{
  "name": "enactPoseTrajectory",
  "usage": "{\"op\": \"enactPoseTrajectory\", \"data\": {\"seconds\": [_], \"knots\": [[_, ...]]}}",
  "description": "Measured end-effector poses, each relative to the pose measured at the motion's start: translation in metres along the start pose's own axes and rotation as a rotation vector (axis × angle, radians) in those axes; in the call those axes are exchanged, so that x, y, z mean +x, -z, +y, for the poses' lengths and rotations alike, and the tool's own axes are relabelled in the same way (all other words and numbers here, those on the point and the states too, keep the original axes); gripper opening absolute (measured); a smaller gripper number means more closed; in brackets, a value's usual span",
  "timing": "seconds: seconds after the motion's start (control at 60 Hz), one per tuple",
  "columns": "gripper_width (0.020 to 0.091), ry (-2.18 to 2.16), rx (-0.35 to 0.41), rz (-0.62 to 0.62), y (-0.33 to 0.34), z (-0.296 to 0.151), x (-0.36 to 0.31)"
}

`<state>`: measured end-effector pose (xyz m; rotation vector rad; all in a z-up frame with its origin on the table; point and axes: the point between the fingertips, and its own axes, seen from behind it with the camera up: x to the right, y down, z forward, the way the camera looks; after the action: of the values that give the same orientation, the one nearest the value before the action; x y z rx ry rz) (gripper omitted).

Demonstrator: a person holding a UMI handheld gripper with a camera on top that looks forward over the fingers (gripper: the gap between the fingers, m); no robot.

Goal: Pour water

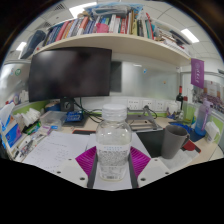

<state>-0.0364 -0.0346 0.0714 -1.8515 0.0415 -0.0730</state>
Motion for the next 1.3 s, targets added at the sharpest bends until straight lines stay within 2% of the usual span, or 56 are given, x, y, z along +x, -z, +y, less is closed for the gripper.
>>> {"op": "enactPoseTrajectory", "data": {"seconds": [0.15, 0.233, 0.417, 0.517, 0.617, 0.717, 0.883, 0.967, 1.033, 1.3], "knots": [[0.043, -0.079, 0.049, -0.036, -0.002, -0.006, 0.0], [0.0414, -0.108, 0.071, -0.067, -0.004, -0.008, 0.001], [0.0413, -0.123, 0.034, -0.185, -0.006, -0.017, -0.007], [0.0412, -0.194, -0.069, -0.288, -0.006, -0.018, -0.012], [0.0413, -0.346, -0.252, -0.336, -0.005, -0.011, -0.005], [0.0413, -0.629, -0.321, -0.343, -0.006, -0.03, 0.002], [0.0425, -1.123, -0.244, -0.369, -0.009, -0.099, 0.025], [0.0426, -1.323, -0.208, -0.36, -0.015, -0.113, 0.044], [0.0425, -1.429, -0.183, -0.344, -0.019, -0.116, 0.057], [0.0426, -1.785, -0.17, -0.297, -0.032, -0.113, 0.089]]}}
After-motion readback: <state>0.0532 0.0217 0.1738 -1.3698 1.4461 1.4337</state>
